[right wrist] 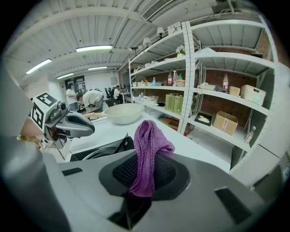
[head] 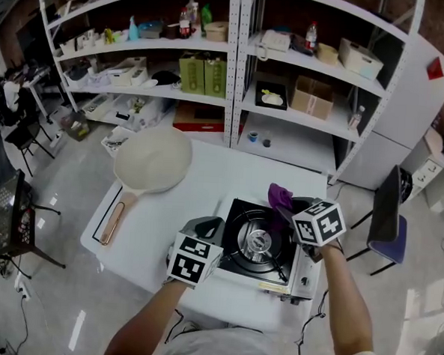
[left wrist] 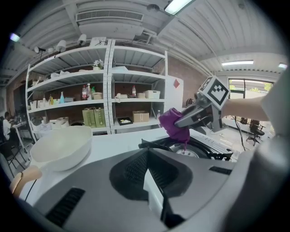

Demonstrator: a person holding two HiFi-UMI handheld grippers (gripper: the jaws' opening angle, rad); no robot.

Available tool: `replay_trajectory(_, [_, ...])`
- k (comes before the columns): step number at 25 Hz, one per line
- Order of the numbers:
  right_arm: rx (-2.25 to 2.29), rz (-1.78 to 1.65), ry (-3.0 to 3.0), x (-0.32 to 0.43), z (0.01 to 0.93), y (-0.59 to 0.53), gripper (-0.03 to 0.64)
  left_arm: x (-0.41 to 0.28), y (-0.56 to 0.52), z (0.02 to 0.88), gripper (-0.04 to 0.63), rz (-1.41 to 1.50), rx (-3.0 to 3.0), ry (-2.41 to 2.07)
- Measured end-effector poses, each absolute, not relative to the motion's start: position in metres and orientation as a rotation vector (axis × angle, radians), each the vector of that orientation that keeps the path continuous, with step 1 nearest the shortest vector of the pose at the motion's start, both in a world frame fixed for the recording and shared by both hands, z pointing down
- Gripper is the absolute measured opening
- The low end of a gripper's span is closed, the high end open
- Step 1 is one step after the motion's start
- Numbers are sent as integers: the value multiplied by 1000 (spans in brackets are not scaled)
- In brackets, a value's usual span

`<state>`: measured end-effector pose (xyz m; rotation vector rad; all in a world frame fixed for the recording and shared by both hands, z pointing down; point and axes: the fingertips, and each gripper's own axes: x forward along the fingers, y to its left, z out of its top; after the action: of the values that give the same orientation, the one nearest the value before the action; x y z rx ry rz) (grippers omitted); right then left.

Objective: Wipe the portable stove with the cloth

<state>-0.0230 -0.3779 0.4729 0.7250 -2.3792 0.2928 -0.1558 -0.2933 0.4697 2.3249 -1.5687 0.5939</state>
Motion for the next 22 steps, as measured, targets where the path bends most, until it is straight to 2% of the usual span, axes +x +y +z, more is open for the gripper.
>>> replay_trajectory(7, [714, 288, -2447, -40, 447, -375, 61, -163, -290, 470, 3, 579, 2318, -1580])
replay_trajectory(15, [623, 163, -2565, -93, 397, -364, 61, -180, -283, 465, 3, 580, 2289, -1617])
replay_trajectory(22, [544, 145, -2580, -137, 405, -355, 61, -206, -272, 460, 3, 568, 2255, -1677])
